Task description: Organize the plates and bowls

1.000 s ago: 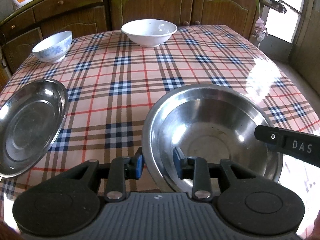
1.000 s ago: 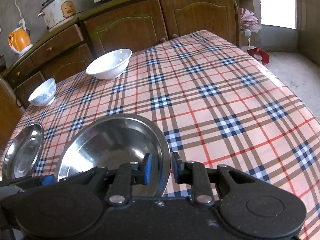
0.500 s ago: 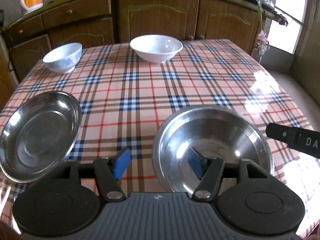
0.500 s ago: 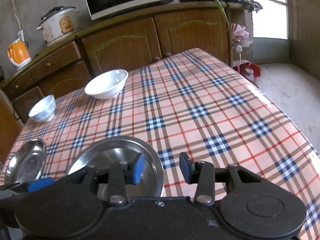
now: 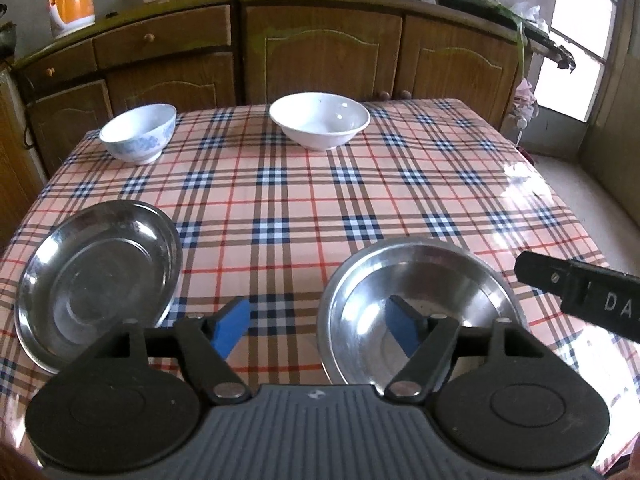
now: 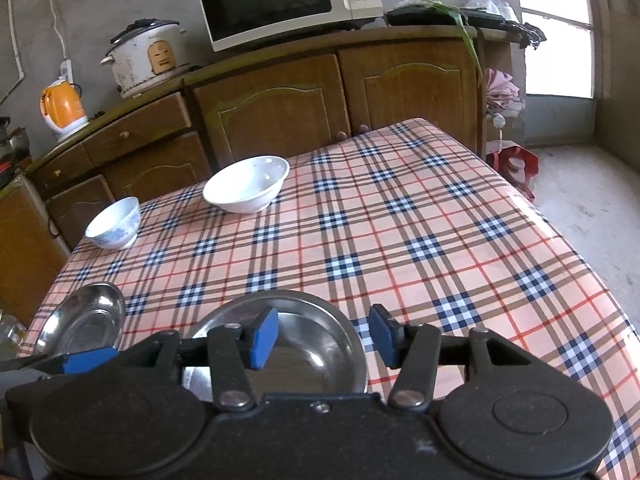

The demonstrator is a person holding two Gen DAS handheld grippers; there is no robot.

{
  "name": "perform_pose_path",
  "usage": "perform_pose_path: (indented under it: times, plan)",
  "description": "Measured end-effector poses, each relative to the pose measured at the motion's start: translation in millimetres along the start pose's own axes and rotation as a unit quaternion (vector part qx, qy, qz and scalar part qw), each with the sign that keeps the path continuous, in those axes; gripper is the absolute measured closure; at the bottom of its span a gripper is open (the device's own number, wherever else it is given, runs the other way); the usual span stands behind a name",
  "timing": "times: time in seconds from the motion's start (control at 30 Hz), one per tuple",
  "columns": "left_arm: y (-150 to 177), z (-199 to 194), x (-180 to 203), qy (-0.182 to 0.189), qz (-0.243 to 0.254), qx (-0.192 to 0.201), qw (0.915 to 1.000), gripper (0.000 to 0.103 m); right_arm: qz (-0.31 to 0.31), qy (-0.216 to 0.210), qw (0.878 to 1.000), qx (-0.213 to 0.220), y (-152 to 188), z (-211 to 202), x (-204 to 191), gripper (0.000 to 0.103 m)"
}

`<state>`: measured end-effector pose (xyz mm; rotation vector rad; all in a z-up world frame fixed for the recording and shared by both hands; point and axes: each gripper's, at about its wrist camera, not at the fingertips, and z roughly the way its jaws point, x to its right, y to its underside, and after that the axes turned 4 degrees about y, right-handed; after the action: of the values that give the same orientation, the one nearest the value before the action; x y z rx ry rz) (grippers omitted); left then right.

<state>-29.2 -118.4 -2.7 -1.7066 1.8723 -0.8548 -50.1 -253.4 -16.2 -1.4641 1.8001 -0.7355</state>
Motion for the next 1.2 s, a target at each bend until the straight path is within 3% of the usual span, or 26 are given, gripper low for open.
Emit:
perform_pose_path:
  times: [0.43, 1.2]
  plan:
    - [-4, -8, -6, -0.007, -0.007, 0.012, 0.9999, 0.009, -0.008, -0.008, 1.000, 0.004, -3, -6, -11, 0.034]
    - [-5, -9, -10, -0.020, -0.011, 0.012, 0.9997, 0.005, -0.011, -0.016, 1.000, -0.002, -1, -3, -18, 0.034]
